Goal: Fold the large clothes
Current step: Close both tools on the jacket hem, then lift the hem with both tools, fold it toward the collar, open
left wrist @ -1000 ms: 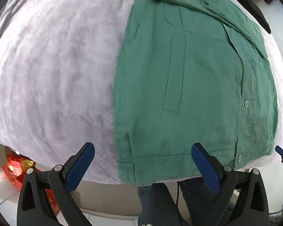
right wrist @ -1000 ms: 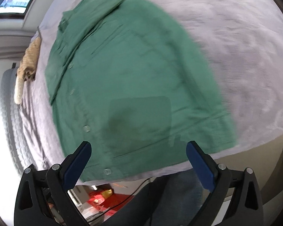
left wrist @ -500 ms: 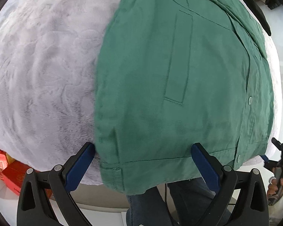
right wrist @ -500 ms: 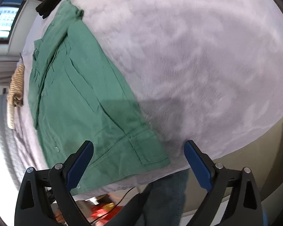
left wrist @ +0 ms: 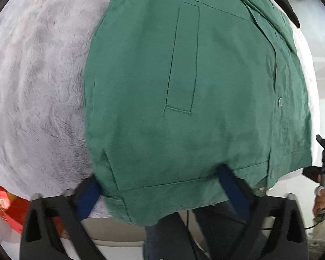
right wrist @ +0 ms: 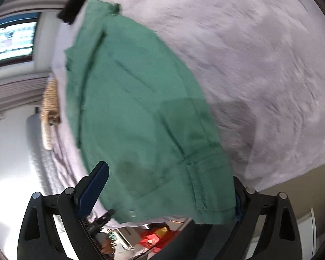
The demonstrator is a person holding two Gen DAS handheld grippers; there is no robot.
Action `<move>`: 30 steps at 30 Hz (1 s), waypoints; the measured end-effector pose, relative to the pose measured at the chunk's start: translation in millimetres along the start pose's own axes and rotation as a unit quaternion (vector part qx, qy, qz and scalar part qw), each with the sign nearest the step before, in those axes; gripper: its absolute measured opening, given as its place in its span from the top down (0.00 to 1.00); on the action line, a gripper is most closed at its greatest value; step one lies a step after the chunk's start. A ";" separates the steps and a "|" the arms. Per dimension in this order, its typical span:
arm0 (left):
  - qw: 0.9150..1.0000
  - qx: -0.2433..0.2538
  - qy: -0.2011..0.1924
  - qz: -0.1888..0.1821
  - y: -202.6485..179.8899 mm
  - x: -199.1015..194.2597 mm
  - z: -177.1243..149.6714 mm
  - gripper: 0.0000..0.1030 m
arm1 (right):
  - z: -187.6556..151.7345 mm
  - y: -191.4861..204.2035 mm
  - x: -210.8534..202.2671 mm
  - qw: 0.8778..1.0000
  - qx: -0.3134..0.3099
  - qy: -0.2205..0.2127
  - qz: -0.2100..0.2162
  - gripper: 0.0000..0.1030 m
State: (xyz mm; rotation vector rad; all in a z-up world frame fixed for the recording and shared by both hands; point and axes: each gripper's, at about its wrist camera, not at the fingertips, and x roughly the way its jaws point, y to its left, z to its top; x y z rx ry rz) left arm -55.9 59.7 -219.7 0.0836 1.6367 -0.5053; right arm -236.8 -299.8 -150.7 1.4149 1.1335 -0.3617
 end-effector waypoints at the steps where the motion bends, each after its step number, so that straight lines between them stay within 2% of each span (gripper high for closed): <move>1: 1.000 0.006 -0.004 0.002 -1.3 -2.3 -0.8 0.36 | -1.6 -3.7 -0.2 1.000 0.008 -0.003 -0.005 0.22; 2: 1.000 0.009 -0.010 -0.006 -2.0 -6.7 -1.7 0.46 | -2.3 -4.9 0.4 1.000 0.013 -0.006 -0.009 0.41; 3: 1.000 0.010 -0.012 -0.014 -2.3 -10.1 -1.8 0.67 | -2.8 -6.6 0.8 1.000 0.016 -0.006 -0.013 0.78; 4: 0.999 0.006 -0.013 -0.038 0.1 -16.0 -1.0 0.71 | -4.2 -7.4 0.4 1.000 0.016 -0.007 -0.015 0.95; 6: 0.997 -0.006 -0.015 -0.075 4.6 -24.9 1.2 0.76 | -7.3 -1.6 -5.7 1.000 0.003 -0.016 0.001 0.93; 8: 0.993 -0.024 -0.024 -0.116 10.8 -39.0 4.3 0.76 | -7.4 3.6 -11.8 0.999 -0.006 -0.016 0.033 0.94; 9: 0.988 -0.037 -0.034 -0.145 14.0 -49.4 6.4 0.76 | -7.4 8.2 -15.4 0.998 -0.007 -0.015 0.055 0.93; 11: 0.981 -0.052 -0.049 -0.179 16.6 -64.9 12.0 0.76 | -4.6 19.0 -23.8 0.996 -0.011 -0.013 0.092 0.93; 16: 0.964 -0.099 -0.097 -0.228 16.2 -103.4 45.2 0.76 | 23.1 69.9 -38.9 0.987 -0.040 -0.013 0.155 0.93; 20: 0.950 -0.130 -0.140 -0.245 13.9 -131.5 85.9 0.76 | 56.1 121.9 -40.5 0.981 -0.067 -0.012 0.184 0.93; 24: 0.943 -0.148 -0.193 -0.227 15.8 -164.0 142.9 0.76 | 103.4 180.4 -36.5 0.973 -0.102 -0.004 0.209 0.94; 27: 0.934 -0.168 -0.232 -0.212 11.8 -180.7 188.7 0.76 | 147.9 221.4 -27.6 0.967 -0.120 0.001 0.225 0.94; 30: 0.929 -0.171 -0.261 -0.197 10.9 -184.7 238.6 0.76 | 202.1 256.7 -10.2 0.968 -0.133 -0.002 0.215 0.93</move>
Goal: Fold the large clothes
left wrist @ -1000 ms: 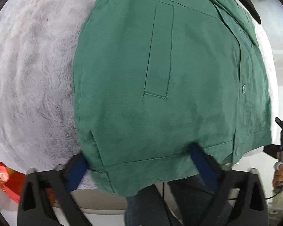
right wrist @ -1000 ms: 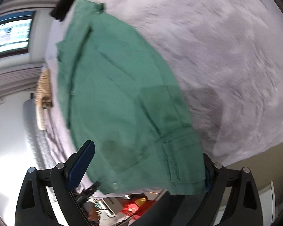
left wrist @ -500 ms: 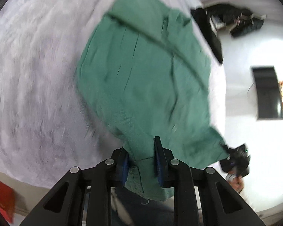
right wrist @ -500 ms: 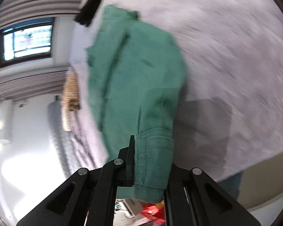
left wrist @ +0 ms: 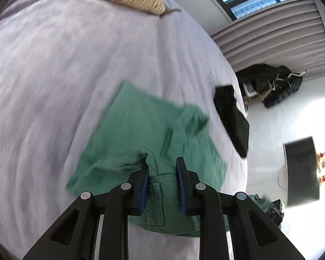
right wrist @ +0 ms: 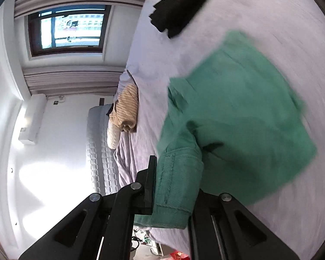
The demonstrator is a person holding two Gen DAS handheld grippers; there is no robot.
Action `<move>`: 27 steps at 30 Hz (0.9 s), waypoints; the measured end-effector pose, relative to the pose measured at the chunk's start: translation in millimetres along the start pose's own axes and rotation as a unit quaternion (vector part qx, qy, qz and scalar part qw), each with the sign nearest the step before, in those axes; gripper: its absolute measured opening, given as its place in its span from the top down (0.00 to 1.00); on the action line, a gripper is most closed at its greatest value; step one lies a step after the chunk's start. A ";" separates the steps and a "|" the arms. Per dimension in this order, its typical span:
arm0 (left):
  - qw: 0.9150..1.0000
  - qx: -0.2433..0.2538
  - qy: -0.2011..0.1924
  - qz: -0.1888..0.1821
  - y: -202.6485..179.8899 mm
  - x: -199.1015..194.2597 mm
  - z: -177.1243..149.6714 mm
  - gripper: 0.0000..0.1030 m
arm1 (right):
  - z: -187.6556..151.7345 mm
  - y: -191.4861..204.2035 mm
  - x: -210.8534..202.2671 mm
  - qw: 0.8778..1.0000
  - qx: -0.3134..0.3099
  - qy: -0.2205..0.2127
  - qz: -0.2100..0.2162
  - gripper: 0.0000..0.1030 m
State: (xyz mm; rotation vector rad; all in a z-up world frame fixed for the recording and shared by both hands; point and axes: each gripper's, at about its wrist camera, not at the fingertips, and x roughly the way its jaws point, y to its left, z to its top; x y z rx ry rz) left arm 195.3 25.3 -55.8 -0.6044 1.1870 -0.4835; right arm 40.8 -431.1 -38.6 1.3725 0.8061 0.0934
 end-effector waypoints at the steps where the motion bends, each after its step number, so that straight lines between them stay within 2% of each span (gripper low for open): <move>1: 1.000 0.001 -0.002 0.005 -1.7 10.9 11.2 0.76 | 15.6 -0.8 11.3 1.000 0.002 0.002 -0.007 0.93; 5: 0.999 0.017 0.015 0.049 0.9 71.8 51.4 0.76 | 68.4 -21.2 57.3 0.998 0.014 0.015 -0.065 0.93; 6: 0.998 0.023 0.023 0.059 3.0 90.7 54.5 0.76 | 78.5 -29.0 68.6 0.996 0.017 0.014 -0.090 0.93; 9: 0.994 0.036 0.053 0.083 10.6 130.9 62.1 0.76 | 96.5 -44.6 84.8 0.993 0.039 0.004 -0.109 0.93; 12: 0.991 0.052 0.061 0.107 16.2 147.8 62.4 0.76 | 101.0 -58.2 96.8 0.991 0.057 -0.004 -0.124 0.91; 15: 0.988 0.057 0.065 0.126 16.4 147.9 65.5 0.74 | 102.2 -60.1 99.0 0.990 0.059 -0.007 -0.127 0.89; 17: 0.984 0.077 0.062 0.147 11.3 143.5 67.0 0.62 | 104.3 -54.1 100.7 0.990 0.050 -0.005 -0.133 0.84; 18: 0.982 0.089 0.052 0.161 7.6 139.2 67.1 0.31 | 105.3 -51.0 99.7 0.990 0.045 -0.006 -0.133 0.77; 19: 0.975 0.111 0.022 0.189 0.2 128.1 67.5 0.05 | 104.6 -48.5 95.7 0.990 0.040 -0.009 -0.132 0.70; 21: 0.970 0.137 -0.015 0.200 -8.1 112.3 68.8 0.01 | 104.5 -39.0 88.3 0.992 0.020 -0.021 -0.126 0.39; 23: 0.968 0.150 -0.020 0.201 -12.1 106.0 72.1 0.02 | 104.9 -29.3 80.9 0.991 -0.003 -0.034 -0.132 0.37; 27: 0.960 0.164 -0.009 0.226 -11.1 118.5 70.2 0.02 | 106.3 -20.8 75.2 0.979 -0.045 -0.038 -0.194 0.38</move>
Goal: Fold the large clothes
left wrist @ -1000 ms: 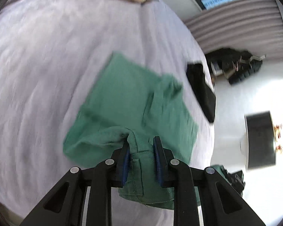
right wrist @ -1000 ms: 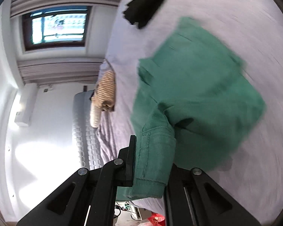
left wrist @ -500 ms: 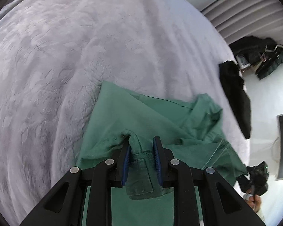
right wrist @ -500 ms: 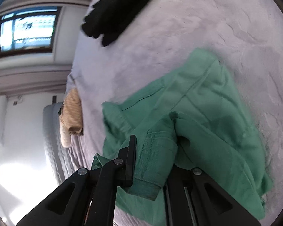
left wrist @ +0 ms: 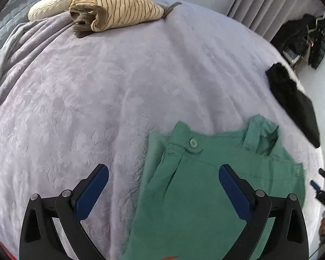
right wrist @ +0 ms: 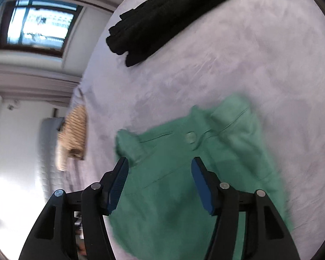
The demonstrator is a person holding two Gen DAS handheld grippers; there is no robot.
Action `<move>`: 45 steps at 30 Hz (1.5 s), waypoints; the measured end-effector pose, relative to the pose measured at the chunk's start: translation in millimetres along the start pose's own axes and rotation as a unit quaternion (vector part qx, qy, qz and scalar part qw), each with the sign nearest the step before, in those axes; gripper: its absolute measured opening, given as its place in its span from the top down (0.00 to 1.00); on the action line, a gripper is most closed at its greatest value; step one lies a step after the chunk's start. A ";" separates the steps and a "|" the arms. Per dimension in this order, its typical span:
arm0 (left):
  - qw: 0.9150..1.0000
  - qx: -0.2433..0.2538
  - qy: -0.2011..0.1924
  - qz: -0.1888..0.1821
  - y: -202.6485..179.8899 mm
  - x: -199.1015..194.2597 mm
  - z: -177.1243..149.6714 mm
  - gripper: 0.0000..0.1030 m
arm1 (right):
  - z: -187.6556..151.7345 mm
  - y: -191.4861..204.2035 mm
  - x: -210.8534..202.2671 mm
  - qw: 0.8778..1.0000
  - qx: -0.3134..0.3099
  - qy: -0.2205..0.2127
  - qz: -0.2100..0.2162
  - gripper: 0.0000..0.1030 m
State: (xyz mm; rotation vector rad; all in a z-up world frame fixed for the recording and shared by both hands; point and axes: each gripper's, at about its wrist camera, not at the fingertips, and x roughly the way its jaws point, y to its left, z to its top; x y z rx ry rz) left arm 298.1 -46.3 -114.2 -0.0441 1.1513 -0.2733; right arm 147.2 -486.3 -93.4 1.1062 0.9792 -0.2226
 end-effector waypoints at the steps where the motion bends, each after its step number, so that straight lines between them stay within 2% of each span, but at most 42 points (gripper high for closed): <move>1: 1.000 0.001 0.005 0.004 -2.9 6.3 -4.3 0.02 | -1.4 1.2 1.4 1.000 -0.015 0.002 -0.020 0.40; 2: 1.000 0.001 0.011 0.003 -4.2 10.5 -8.7 0.02 | -3.2 0.7 3.5 0.999 -0.022 0.007 -0.026 0.52; 3: 1.000 0.003 0.022 0.001 -9.8 20.4 -16.1 0.02 | -5.6 -0.2 7.3 0.999 -0.028 0.015 -0.030 0.70; 4: 1.000 0.007 0.028 0.003 -13.3 26.4 -22.3 0.02 | -10.4 -2.8 14.3 0.998 -0.034 0.028 -0.035 0.76; 5: 0.999 0.014 0.037 0.012 -17.9 36.6 -32.5 0.02 | -14.4 -4.7 18.9 0.998 -0.039 0.036 -0.040 0.80; 8: 0.997 0.030 0.064 0.031 -22.7 61.3 -55.6 0.02 | -31.5 -19.6 41.6 0.992 -0.062 0.060 -0.093 0.80; 10: 0.993 0.050 0.077 0.075 -18.2 79.4 -70.8 0.02 | -38.9 -34.7 52.3 0.988 -0.066 0.066 -0.126 0.89; 11: 0.992 0.052 0.078 0.082 -13.0 83.7 -74.8 0.02 | -41.0 -42.7 52.7 0.987 -0.065 0.061 -0.132 1.00; 13: 0.994 0.030 0.078 0.071 7.2 83.4 -77.5 0.02 | -41.3 -54.5 45.8 0.989 -0.054 0.046 -0.130 1.00; 17: 0.991 0.020 0.073 0.108 33.8 64.0 -73.5 0.02 | -40.4 -61.7 20.4 0.985 -0.034 0.023 -0.168 1.00; 18: 0.991 0.020 0.071 0.108 38.2 56.2 -73.3 0.06 | -42.6 -59.2 14.4 0.984 -0.035 0.020 -0.173 0.99; 20: 0.993 0.027 0.068 0.090 45.0 39.6 -74.7 0.07 | -51.8 -53.6 -0.1 0.985 -0.046 0.018 -0.168 0.97; 23: 0.995 0.032 0.092 0.036 53.2 25.4 -84.9 0.07 | -75.1 -52.0 -18.2 0.987 -0.046 0.024 -0.151 0.96; 25: 0.993 0.035 0.114 0.013 56.4 25.4 -96.0 0.07 | -92.0 -55.4 -29.5 0.990 -0.028 0.026 -0.139 0.82; 26: 0.992 0.038 0.123 0.006 58.0 27.2 -101.2 0.07 | -102.4 -59.3 -36.2 0.991 -0.014 0.024 -0.134 0.57; 27: 0.990 0.041 0.131 0.001 57.5 29.1 -107.8 0.13 | -113.4 -61.5 -41.1 0.991 -0.001 0.020 -0.129 0.40; 28: 0.989 0.043 0.139 -0.004 57.0 31.5 -113.8 0.31 | -128.1 -65.2 -47.9 0.992 0.013 0.014 -0.122 0.40; 29: 0.988 0.041 0.148 -0.015 57.0 34.0 -118.7 0.38 | -140.4 -69.4 -53.8 0.993 0.027 0.014 -0.117 0.40; 30: 0.986 0.029 0.159 -0.039 57.7 36.7 -123.1 0.52 | -148.7 -70.8 -56.8 0.992 0.039 0.012 -0.116 0.40; 31: 0.986 0.021 0.161 -0.049 58.0 37.1 -124.8 0.57 | -160.4 -75.0 -60.9 0.992 0.059 0.006 -0.113 0.40; 32: 0.986 0.020 0.158 -0.047 56.3 36.5 -127.8 0.58 | -171.3 -79.8 -62.3 0.990 0.080 0.004 -0.112 0.40; 34: 0.986 0.025 0.157 -0.048 54.2 34.6 -129.4 0.75 | -182.0 -92.9 -61.5 0.987 0.116 0.004 -0.108 0.40; 35: 0.986 0.027 0.158 -0.050 54.1 32.7 -129.8 0.77 | -181.8 -102.0 -57.7 0.985 0.135 0.006 -0.105 0.40; 36: 0.986 0.031 0.154 -0.053 56.3 29.3 -128.3 0.82 | -178.2 -110.6 -54.6 0.983 0.153 0.000 -0.100 0.50; 37: 0.986 0.035 0.151 -0.055 55.8 25.0 -125.5 0.84 | -174.5 -114.8 -52.1 0.983 0.160 -0.004 -0.089 0.66; 38: 0.987 0.042 0.145 -0.056 54.7 18.1 -121.7 0.85 | -168.6 -118.8 -49.0 0.983 0.164 -0.001 -0.078 0.97; 39: 0.988 0.049 0.138 -0.056 55.0 11.1 -121.1 0.86 | -162.9 -117.8 -47.0 0.984 0.156 0.003 -0.084 0.97; 41: 0.988 0.064 0.129 -0.053 53.7 1.7 -125.0 0.88 | -157.0 -104.1 -47.5 0.989 0.103 0.010 -0.109 0.97; 42: 0.988 0.068 0.130 -0.050 58.3 0.2 -127.5 0.92 | -158.4 -100.0 -46.9 0.989 0.088 0.012 -0.119 0.97; 43: 0.987 0.069 0.134 -0.049 60.6 3.2 -130.3 0.95 | -159.7 -98.9 -46.3 0.988 0.074 0.017 -0.134 0.97; 45: 0.987 0.056 0.145 -0.051 64.5 15.3 -138.1 0.95 | -162.8 -107.3 -40.2 0.986 0.074 0.027 -0.147 0.97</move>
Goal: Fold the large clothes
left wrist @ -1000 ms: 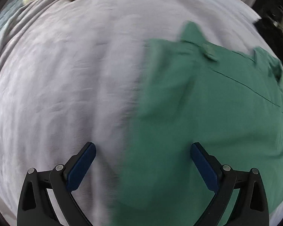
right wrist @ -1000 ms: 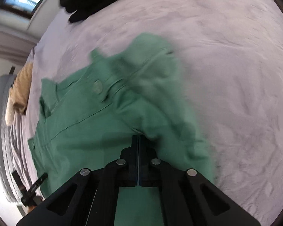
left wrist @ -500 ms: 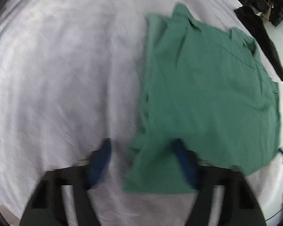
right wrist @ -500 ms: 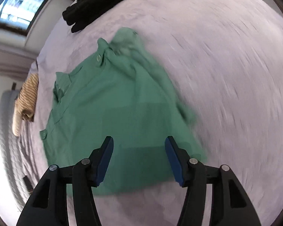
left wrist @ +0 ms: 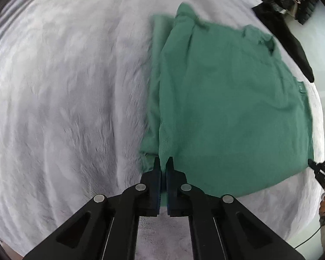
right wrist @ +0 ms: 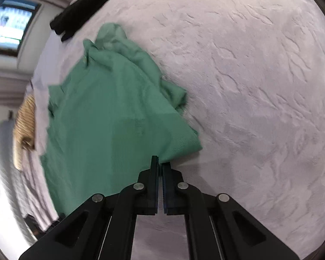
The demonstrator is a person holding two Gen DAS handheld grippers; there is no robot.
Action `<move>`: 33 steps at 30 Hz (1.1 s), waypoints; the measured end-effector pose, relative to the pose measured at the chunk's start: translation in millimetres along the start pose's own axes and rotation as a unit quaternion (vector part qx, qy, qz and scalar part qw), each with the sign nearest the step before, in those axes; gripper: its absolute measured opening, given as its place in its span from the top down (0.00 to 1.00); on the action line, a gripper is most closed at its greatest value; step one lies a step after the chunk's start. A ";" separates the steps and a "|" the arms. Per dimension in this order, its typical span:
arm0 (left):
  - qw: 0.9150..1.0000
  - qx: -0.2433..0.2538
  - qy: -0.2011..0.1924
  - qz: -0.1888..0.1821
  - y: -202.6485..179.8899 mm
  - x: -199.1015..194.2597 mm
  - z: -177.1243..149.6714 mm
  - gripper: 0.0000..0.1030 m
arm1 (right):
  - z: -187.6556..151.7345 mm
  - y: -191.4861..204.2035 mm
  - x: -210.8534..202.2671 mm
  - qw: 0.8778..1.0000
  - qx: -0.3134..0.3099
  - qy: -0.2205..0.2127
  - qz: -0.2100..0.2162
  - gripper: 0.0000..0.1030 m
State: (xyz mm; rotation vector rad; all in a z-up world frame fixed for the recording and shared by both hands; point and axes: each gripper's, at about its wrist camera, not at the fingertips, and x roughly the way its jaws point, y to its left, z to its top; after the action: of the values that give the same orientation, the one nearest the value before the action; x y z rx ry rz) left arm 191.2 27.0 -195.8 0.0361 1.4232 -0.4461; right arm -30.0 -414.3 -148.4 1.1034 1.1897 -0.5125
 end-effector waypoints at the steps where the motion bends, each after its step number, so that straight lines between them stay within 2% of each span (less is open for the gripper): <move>1: 1.000 -0.007 0.005 -0.005 4.4 9.6 -4.3 0.95 | -0.8 -5.9 10.1 1.000 0.002 0.010 -0.008 0.97; 3: 1.000 -0.012 0.007 -0.008 9.5 19.8 -12.8 0.95 | -2.6 -11.3 20.9 1.000 -0.005 0.016 -0.014 0.97; 7: 1.000 -0.005 0.001 0.002 15.6 6.0 -22.8 0.95 | -5.6 -8.6 15.5 0.999 -0.024 0.012 -0.020 0.97; 9: 1.000 -0.005 0.000 0.017 22.4 -7.7 -26.3 0.95 | -8.7 -8.1 5.8 0.999 -0.028 0.013 -0.025 0.97; 12: 0.998 -0.006 -0.009 0.060 27.0 -24.3 -31.1 0.95 | -14.4 -5.2 -13.7 0.999 -0.030 0.005 -0.035 0.97; 18: 0.998 -0.008 -0.049 0.036 15.6 -55.6 -26.9 0.95 | -26.1 36.8 -40.1 0.995 -0.097 -0.029 -0.008 0.97; 21: 0.998 0.011 -0.050 0.036 -4.0 -46.8 -17.5 0.95 | -32.2 74.7 -24.6 0.988 -0.154 -0.018 0.000 0.97; 24: 0.997 0.016 -0.035 0.066 -22.4 -16.3 -9.2 0.95 | -46.5 104.0 2.5 0.978 -0.209 0.003 -0.010 0.97; 26: 0.997 0.010 -0.019 0.079 -20.0 3.3 -10.6 0.95 | -49.3 117.0 30.9 0.972 -0.232 0.023 -0.035 0.97; 28: 0.997 0.012 -0.019 0.076 -17.5 10.0 -15.6 0.95 | -53.8 113.6 53.3 0.966 -0.248 0.038 -0.071 0.99; 33: 0.996 0.023 -0.017 0.084 -15.9 -2.4 -23.1 0.95 | -48.7 96.3 45.8 0.968 -0.240 0.030 -0.073 1.00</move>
State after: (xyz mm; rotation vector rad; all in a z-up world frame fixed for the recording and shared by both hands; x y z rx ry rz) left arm 164.0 19.6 -193.5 0.1836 1.3629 -0.3399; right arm 41.0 -321.0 -150.0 0.6229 1.3657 -0.2786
